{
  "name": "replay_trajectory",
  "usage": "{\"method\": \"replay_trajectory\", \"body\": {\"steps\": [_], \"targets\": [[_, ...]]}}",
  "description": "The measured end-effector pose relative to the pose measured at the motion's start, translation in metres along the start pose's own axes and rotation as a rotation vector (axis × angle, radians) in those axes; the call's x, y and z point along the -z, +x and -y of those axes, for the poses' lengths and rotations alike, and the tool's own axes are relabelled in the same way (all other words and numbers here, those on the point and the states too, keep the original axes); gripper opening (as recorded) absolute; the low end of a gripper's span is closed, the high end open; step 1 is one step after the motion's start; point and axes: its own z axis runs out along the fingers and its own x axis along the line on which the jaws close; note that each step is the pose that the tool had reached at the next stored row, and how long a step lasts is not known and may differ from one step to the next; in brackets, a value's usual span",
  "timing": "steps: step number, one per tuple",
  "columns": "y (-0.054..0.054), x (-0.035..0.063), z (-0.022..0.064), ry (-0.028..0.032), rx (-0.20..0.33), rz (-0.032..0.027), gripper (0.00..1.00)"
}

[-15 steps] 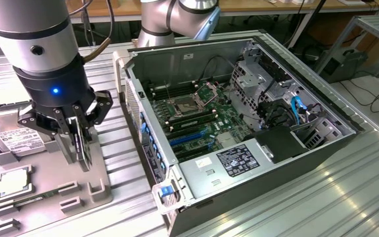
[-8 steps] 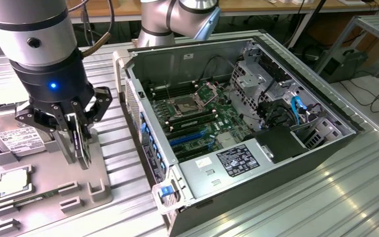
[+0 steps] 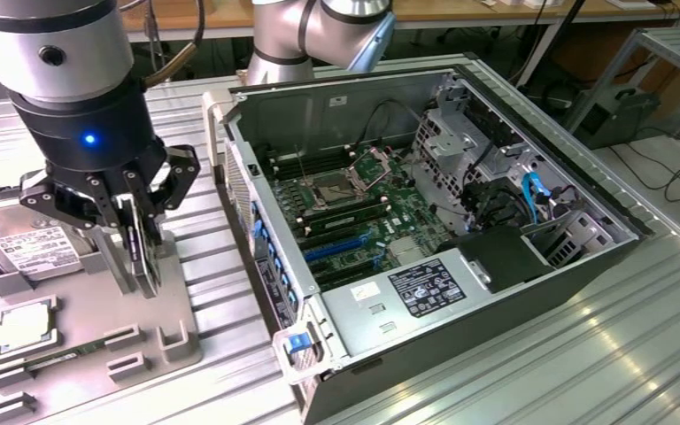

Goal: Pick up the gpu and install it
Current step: 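Pick up the gpu and move the gpu toward the slot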

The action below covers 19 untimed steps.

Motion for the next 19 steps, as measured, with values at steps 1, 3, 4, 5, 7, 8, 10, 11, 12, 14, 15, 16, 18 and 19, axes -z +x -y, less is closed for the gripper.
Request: {"method": "replay_trajectory", "body": {"steps": [1, 3, 4, 5, 7, 8, 10, 11, 12, 14, 15, 16, 18, 19], "targets": [[0.0, 0.0017, 0.0, 0.0, 0.0, 0.0, 0.28], [0.0, 0.0046, 0.0, 0.0, 0.0, 0.0, 0.28], [0.0, 0.006, 0.0, 0.0, 0.0, 0.0, 0.28], [0.0, 0.0071, 0.0, 0.0, 0.0, -0.0001, 0.28], [0.0, 0.009, 0.0, 0.0, 0.0, 0.0, 0.28], [0.0, 0.0093, 0.0, -0.0002, 0.0, 0.0002, 0.28], [0.0, 0.0107, 0.0, 0.0003, 0.0, -0.0003, 0.28], [0.0, 0.012, 0.0, -0.0001, 0.0, 0.0, 0.28], [0.0, 0.013, 0.0, -0.0001, 0.0, 0.0001, 0.28], [-0.001, 0.0146, 0.0001, 0.0, 0.0, 0.0, 0.28], [-0.001, 0.0151, 0.0, 0.0, 0.0, 0.0, 0.28], [-0.001, 0.0154, 0.0, 0.0, 0.0, 0.0, 0.28], [-0.001, 0.0169, 0.0001, 0.0002, 0.0, -0.0003, 0.28], [-0.002, 0.0189, 0.0, 0.0001, 0.0, -0.0001, 0.28]]}}
